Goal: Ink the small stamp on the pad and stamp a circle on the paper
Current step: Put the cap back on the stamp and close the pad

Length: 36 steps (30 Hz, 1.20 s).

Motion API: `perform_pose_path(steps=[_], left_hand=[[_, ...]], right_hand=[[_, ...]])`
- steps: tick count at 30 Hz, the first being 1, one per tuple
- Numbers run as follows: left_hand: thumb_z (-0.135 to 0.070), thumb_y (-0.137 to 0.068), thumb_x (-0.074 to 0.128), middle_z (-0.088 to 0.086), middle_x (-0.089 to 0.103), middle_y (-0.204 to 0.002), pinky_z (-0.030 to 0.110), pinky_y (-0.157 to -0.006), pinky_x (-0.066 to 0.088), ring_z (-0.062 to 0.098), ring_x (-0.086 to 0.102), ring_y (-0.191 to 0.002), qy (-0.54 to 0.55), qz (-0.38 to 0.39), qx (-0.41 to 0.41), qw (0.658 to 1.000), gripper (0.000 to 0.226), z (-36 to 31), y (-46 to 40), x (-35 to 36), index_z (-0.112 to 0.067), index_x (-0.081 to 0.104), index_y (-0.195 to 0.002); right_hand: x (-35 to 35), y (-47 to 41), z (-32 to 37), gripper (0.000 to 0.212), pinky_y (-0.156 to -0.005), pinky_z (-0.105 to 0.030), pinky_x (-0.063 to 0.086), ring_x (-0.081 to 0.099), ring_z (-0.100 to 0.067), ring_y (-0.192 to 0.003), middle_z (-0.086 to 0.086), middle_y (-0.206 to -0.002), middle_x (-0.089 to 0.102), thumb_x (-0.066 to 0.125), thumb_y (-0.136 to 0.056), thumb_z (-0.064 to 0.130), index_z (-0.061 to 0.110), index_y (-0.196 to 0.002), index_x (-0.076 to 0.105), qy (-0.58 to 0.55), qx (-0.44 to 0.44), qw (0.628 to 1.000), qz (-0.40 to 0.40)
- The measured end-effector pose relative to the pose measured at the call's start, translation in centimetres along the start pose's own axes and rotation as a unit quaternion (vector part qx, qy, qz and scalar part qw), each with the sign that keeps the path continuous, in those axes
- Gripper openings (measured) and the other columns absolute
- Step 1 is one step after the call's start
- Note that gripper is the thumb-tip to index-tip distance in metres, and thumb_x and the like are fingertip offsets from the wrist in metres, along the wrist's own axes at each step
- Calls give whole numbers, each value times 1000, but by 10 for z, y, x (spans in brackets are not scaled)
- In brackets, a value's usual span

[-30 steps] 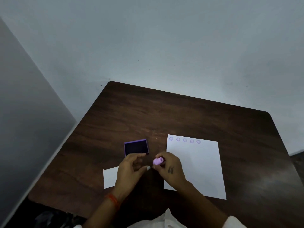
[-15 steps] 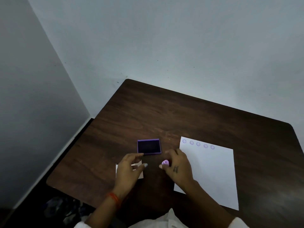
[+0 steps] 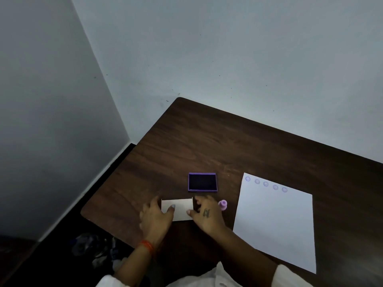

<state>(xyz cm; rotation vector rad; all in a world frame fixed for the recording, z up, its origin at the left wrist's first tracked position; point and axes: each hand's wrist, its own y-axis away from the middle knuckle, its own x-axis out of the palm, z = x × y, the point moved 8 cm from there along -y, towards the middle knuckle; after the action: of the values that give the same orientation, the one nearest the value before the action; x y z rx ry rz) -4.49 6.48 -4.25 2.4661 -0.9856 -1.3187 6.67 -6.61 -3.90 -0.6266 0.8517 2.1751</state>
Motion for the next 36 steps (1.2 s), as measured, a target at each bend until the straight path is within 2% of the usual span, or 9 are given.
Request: perform_pose_path(steps=[6,10,15,22,26,36], left_hand=[[-29,-84,63,19,37,-140,45,-105,40,38,40,-126,27,15,-19,999,57,1,2,7,-9,42,-133],[-27,-85,62,20,42,-138,45,-105,41,36,41,-126,36,6,-10,999,56,-5,6,5,-7,43,-133],[-23,-84,63,17,43,-137,44,-104,42,33,43,-125,70,-8,46,996,54,-34,8,2,-8,44,-133],[-17,-83,64,15,43,-139,44,-106,42,32,44,-126,89,4,67,994,52,-80,-3,12,-11,46,-132],[-17,-83,65,16,45,-138,44,-108,40,33,45,-126,79,25,67,994,53,-89,-7,27,-9,45,-132],[-14,-83,63,16,50,-133,46,-108,39,32,48,-123,60,37,51,996,48,-90,-17,51,-11,49,-129]], right_hand=[[9,-1,0,39,-97,-34,49,57,-18,-110,-7,-126,57,66,-82,20,15,-120,57,6,-2,1000,-8],[11,4,-1,42,-99,-34,49,56,-19,-113,-7,-127,56,66,-82,20,15,-122,55,-6,2,1000,-22],[-15,3,-2,43,-99,-32,48,57,-21,-115,-8,-128,57,66,-81,13,15,-122,54,-65,7,992,-105],[-56,-11,-8,39,-96,-34,49,60,-24,-112,-7,-124,62,66,-82,16,16,-120,57,-80,50,979,-182],[-67,-18,-12,36,-93,-31,51,61,-24,-108,-7,-121,64,65,-83,18,15,-118,59,-59,47,978,-192],[-65,-30,-28,39,-97,-35,50,60,-27,-110,-9,-123,63,65,-83,19,14,-121,56,-39,84,980,-177]])
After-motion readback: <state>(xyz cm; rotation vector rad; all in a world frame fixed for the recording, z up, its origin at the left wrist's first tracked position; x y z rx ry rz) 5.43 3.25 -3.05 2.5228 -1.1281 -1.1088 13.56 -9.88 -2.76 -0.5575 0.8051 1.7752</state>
